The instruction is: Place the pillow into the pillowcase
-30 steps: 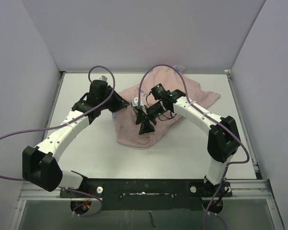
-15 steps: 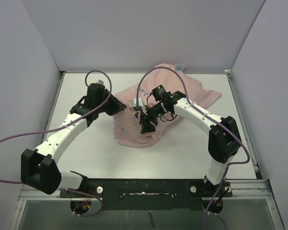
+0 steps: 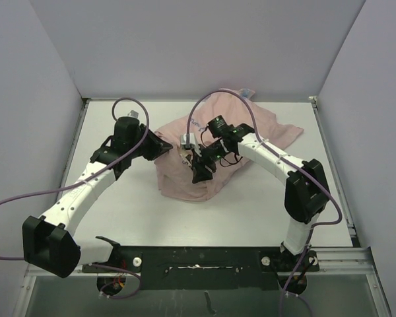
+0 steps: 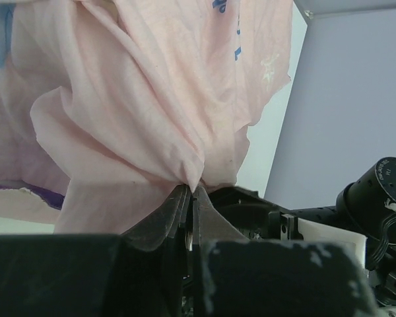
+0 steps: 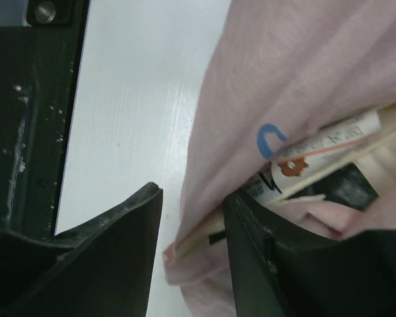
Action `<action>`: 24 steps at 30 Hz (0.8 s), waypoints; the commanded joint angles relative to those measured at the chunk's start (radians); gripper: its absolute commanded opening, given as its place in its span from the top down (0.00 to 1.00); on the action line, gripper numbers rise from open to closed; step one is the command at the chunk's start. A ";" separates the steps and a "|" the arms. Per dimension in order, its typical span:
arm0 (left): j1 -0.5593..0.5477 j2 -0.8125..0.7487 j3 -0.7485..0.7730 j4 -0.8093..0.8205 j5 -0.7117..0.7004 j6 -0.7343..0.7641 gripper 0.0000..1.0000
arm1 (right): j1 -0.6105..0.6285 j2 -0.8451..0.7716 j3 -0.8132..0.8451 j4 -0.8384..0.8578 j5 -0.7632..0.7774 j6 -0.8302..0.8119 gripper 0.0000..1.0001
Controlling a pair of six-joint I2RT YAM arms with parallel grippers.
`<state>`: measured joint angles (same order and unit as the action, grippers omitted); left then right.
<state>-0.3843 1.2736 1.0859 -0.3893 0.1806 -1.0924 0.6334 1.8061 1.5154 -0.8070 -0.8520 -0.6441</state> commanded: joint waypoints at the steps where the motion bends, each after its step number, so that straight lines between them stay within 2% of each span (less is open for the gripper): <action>1: 0.010 -0.087 0.013 0.109 -0.003 -0.019 1.00 | 0.046 -0.021 0.010 -0.063 -0.133 -0.044 0.68; 3: 0.023 -0.086 0.002 0.084 -0.025 -0.009 1.00 | 0.052 -0.052 -0.003 -0.085 -0.168 -0.061 0.91; 4: 0.031 -0.084 -0.003 0.066 -0.039 0.002 1.00 | 0.051 -0.071 -0.006 -0.093 -0.167 -0.063 0.99; 8: 0.051 -0.049 -0.006 -0.019 -0.100 0.047 1.00 | 0.013 -0.131 0.028 -0.103 -0.075 -0.031 1.00; 13: 0.052 0.062 0.031 -0.028 -0.103 0.089 1.00 | -0.102 -0.118 0.057 0.044 0.267 0.175 1.00; 17: 0.051 0.168 0.070 -0.022 -0.100 0.100 1.00 | -0.168 -0.081 0.012 0.158 0.508 0.243 1.00; 19: 0.052 0.203 0.081 -0.017 -0.103 0.100 0.84 | -0.173 -0.073 -0.026 0.191 0.563 0.242 1.00; 23: 0.052 0.197 0.101 -0.031 -0.153 0.163 0.51 | -0.172 -0.052 -0.069 0.163 0.542 0.234 1.00; 24: 0.052 0.175 0.101 -0.038 -0.181 0.193 0.45 | -0.174 -0.053 -0.083 0.164 0.541 0.231 0.98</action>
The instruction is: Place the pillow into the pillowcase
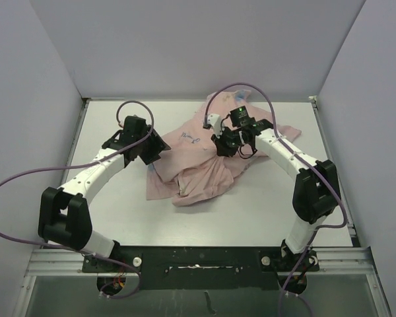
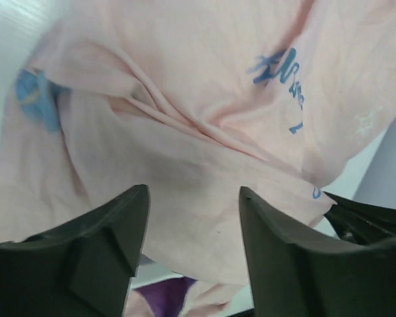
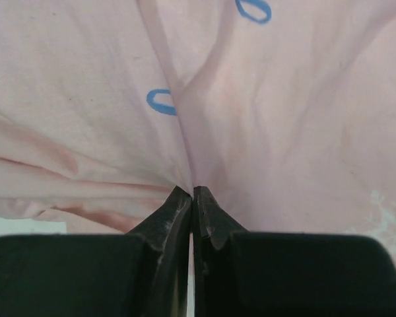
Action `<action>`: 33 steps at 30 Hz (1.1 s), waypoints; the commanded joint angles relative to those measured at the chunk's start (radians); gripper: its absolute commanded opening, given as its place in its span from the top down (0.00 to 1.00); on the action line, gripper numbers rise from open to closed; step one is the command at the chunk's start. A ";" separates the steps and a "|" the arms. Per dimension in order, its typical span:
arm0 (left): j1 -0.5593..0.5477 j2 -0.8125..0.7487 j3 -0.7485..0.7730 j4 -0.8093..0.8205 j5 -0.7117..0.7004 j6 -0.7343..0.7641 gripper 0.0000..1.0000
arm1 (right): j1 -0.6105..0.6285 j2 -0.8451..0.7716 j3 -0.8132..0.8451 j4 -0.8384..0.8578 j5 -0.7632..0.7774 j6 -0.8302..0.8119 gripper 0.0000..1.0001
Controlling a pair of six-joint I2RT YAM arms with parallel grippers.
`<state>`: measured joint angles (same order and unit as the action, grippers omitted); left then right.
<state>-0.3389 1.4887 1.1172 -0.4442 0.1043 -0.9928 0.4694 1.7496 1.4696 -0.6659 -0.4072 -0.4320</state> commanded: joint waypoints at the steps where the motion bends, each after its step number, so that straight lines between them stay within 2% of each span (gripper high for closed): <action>1: 0.010 -0.065 0.065 0.016 -0.125 0.134 0.40 | -0.015 0.001 -0.048 0.022 0.095 0.015 0.95; 4: 0.028 -0.175 0.007 0.050 -0.149 0.242 0.23 | -0.055 -0.015 -0.049 0.013 0.036 -0.001 0.77; 7: 0.075 -0.303 -0.168 0.181 -0.038 0.286 0.10 | -0.120 -0.029 -0.003 -0.019 -0.067 -0.033 0.54; 9: 0.108 -0.371 -0.301 0.285 0.062 0.261 0.07 | -0.157 -0.037 0.038 -0.039 -0.159 -0.060 0.41; 12: 0.132 -0.379 -0.455 0.406 0.174 0.217 0.06 | -0.184 -0.040 0.115 -0.090 -0.278 -0.140 0.24; 16: 0.133 -0.295 -0.472 0.432 0.217 0.295 0.06 | -0.190 -0.033 0.181 -0.236 -0.538 -0.321 0.08; 18: 0.132 -0.248 -0.458 0.458 0.238 0.363 0.06 | -0.183 -0.032 0.173 -0.355 -0.695 -0.516 0.01; 20: 0.133 -0.203 -0.446 0.487 0.255 0.436 0.06 | -0.163 -0.037 0.143 -0.533 -0.796 -0.831 0.02; 22: 0.135 -0.152 -0.418 0.488 0.254 0.493 0.05 | -0.137 -0.040 0.094 -0.748 -0.808 -1.208 0.02; 23: 0.138 -0.122 -0.397 0.484 0.258 0.511 0.05 | -0.121 -0.041 0.068 -0.769 -0.787 -1.301 0.02; 24: 0.141 -0.092 -0.374 0.483 0.268 0.517 0.05 | -0.100 -0.045 0.035 -0.721 -0.751 -1.292 0.02; 26: 0.143 -0.019 -0.338 0.492 0.300 0.522 0.05 | -0.047 -0.070 -0.025 -0.526 -0.608 -1.077 0.02; 28: 0.143 0.057 -0.272 0.509 0.335 0.502 0.09 | -0.010 -0.076 -0.071 -0.330 -0.445 -0.885 0.02; 29: 0.143 0.092 -0.248 0.518 0.359 0.489 0.16 | -0.002 -0.066 -0.087 -0.247 -0.368 -0.799 0.02; 30: 0.147 0.128 -0.226 0.521 0.383 0.473 0.25 | 0.001 -0.052 -0.099 -0.184 -0.312 -0.740 0.01; 33: 0.176 0.208 -0.146 0.464 0.491 0.416 0.64 | 0.000 -0.008 -0.118 -0.102 -0.199 -0.682 0.14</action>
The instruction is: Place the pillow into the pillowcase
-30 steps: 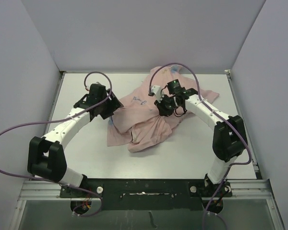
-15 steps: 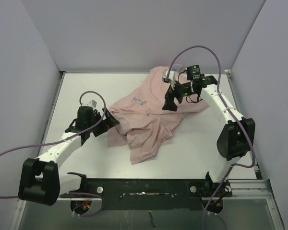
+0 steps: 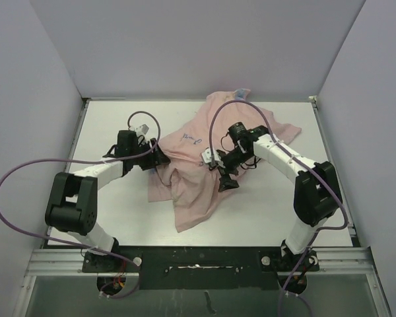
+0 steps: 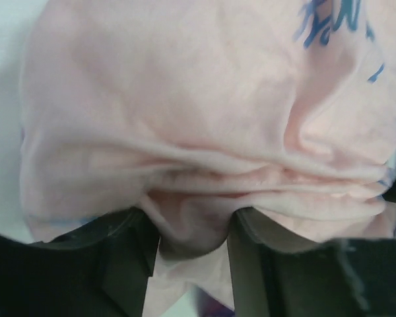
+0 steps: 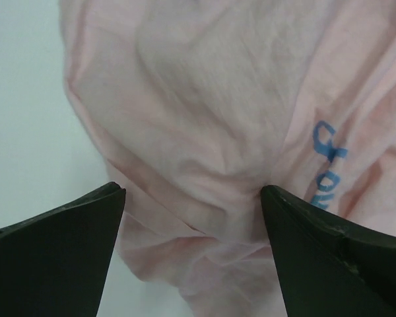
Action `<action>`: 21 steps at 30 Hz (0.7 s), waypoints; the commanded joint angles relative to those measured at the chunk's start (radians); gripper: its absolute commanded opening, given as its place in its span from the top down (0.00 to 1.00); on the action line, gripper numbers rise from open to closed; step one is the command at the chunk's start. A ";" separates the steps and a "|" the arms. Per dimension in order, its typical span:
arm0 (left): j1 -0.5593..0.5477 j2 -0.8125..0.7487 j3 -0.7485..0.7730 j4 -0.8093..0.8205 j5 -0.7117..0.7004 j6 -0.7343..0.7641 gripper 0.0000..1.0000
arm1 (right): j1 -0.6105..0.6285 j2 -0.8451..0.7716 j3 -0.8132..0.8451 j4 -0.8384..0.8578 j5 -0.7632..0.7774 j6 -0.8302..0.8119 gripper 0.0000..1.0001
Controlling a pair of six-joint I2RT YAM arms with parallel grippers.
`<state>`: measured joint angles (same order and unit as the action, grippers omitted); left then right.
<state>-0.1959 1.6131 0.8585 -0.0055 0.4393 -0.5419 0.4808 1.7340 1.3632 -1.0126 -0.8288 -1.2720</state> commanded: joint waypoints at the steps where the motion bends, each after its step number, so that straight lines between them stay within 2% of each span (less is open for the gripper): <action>1: 0.045 0.089 0.141 -0.022 0.177 -0.044 0.72 | -0.015 0.011 -0.009 0.250 0.240 0.175 0.23; 2: 0.055 0.083 0.163 -0.075 0.183 -0.036 0.77 | -0.023 0.006 -0.006 0.251 0.246 0.191 0.36; 4: 0.070 0.039 0.192 -0.169 0.161 0.012 0.89 | -0.049 -0.018 0.000 0.256 0.252 0.233 0.69; 5: 0.078 0.007 0.201 -0.212 0.148 0.041 0.95 | -0.070 -0.032 0.012 0.252 0.256 0.259 0.82; 6: 0.088 -0.023 0.213 -0.255 0.136 0.070 1.00 | -0.095 -0.044 0.034 0.229 0.246 0.272 0.93; 7: 0.100 -0.050 0.230 -0.306 0.102 0.089 1.00 | -0.133 -0.055 0.063 0.222 0.242 0.298 0.99; 9: 0.120 -0.088 0.281 -0.426 0.016 0.120 1.00 | -0.171 -0.069 0.114 0.186 0.273 0.357 1.00; 13: 0.126 -0.098 0.377 -0.560 -0.123 0.173 0.99 | -0.197 -0.075 0.130 0.125 0.320 0.344 1.00; 14: 0.126 -0.098 0.387 -0.570 -0.157 0.169 0.88 | -0.197 -0.074 0.110 0.135 0.335 0.352 1.00; 15: 0.127 -0.105 0.384 -0.569 -0.186 0.165 0.78 | -0.197 -0.072 0.094 0.145 0.344 0.365 0.93; 18: 0.127 -0.175 0.333 -0.524 -0.277 0.153 0.50 | -0.217 -0.055 0.085 0.151 0.346 0.431 0.59; 20: 0.131 -0.268 0.259 -0.439 -0.307 0.140 0.30 | -0.262 -0.042 0.103 0.152 0.292 0.497 0.44; 21: 0.139 -0.320 0.211 -0.389 -0.301 0.123 0.16 | -0.289 -0.035 0.114 0.150 0.257 0.527 0.38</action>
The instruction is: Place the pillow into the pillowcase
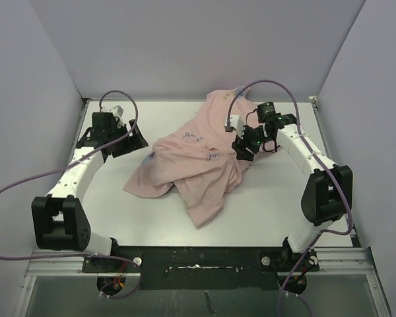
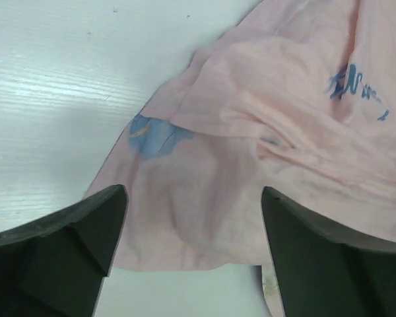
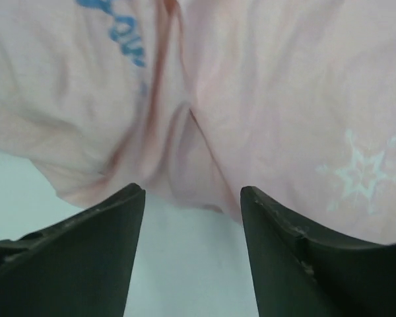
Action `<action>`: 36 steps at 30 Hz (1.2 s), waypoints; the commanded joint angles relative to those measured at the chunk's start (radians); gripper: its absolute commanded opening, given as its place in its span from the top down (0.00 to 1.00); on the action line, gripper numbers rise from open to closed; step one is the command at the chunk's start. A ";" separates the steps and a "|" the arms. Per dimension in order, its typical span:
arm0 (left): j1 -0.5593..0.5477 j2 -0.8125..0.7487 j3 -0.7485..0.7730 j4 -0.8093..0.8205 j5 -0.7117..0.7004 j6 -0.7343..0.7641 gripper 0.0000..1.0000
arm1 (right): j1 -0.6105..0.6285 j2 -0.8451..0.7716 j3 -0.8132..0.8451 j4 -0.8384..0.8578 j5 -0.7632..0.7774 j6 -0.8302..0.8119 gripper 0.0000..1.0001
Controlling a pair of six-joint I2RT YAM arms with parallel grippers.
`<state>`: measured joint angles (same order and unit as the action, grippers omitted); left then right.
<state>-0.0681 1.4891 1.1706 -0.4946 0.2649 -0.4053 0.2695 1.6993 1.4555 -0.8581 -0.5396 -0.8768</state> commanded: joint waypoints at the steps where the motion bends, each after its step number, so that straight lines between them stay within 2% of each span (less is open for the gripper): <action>1: 0.025 -0.244 -0.155 0.153 -0.094 -0.031 0.05 | -0.102 0.006 0.030 -0.005 -0.064 0.150 0.34; 4: 0.093 -0.339 -0.300 0.351 0.168 -0.103 0.02 | -0.161 0.014 0.051 0.007 -0.135 0.173 0.22; 6: 0.102 -0.326 -0.334 0.370 0.301 -0.147 0.02 | -0.194 0.014 0.061 0.041 -0.184 0.182 0.15; 8: 0.100 -0.286 -0.330 0.305 0.355 -0.168 0.04 | -0.220 0.026 0.085 0.065 -0.240 0.223 0.09; 11: 0.100 -0.232 -0.348 0.239 0.404 -0.241 0.10 | -0.235 0.088 0.155 0.055 -0.267 0.278 0.08; 15: 0.080 -0.212 -0.460 0.287 0.424 -0.424 0.15 | -0.221 0.153 0.229 -0.019 -0.324 0.254 0.08; 17: 0.053 -0.234 -0.535 0.333 0.399 -0.485 0.15 | -0.201 0.135 0.220 -0.069 -0.413 0.166 0.08; 19: 0.006 -0.270 -0.597 0.371 0.328 -0.540 0.15 | -0.176 0.109 0.214 -0.245 -0.579 -0.093 0.08; 21: -0.067 -0.309 -0.655 0.433 0.234 -0.599 0.11 | -0.133 0.096 0.211 -0.486 -0.648 -0.417 0.09; 23: -0.144 -0.338 -0.714 0.525 0.124 -0.665 0.07 | -0.082 0.074 0.174 -0.568 -0.625 -0.554 0.09; 24: -0.189 -0.342 -0.748 0.630 0.081 -0.718 0.03 | -0.064 0.055 0.139 -0.528 -0.590 -0.533 0.09; 26: -0.221 -0.320 -0.794 0.779 0.013 -0.766 0.02 | -0.033 -0.004 0.036 -0.338 -0.485 -0.410 0.08; 28: -0.231 -0.263 -0.785 0.858 -0.017 -0.771 0.02 | -0.002 -0.051 -0.052 -0.181 -0.349 -0.326 0.05; 31: -0.245 -0.126 -0.709 0.925 -0.011 -0.748 0.02 | -0.003 -0.056 -0.092 -0.052 -0.180 -0.261 0.01; 36: -0.265 0.063 -0.577 1.003 0.000 -0.740 0.02 | -0.007 -0.047 -0.220 0.120 -0.043 -0.487 0.02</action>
<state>-0.3191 1.4548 0.4808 0.3103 0.2905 -1.1297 0.2729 1.6688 1.3170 -0.9569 -0.7506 -1.2095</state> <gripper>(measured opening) 0.979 0.980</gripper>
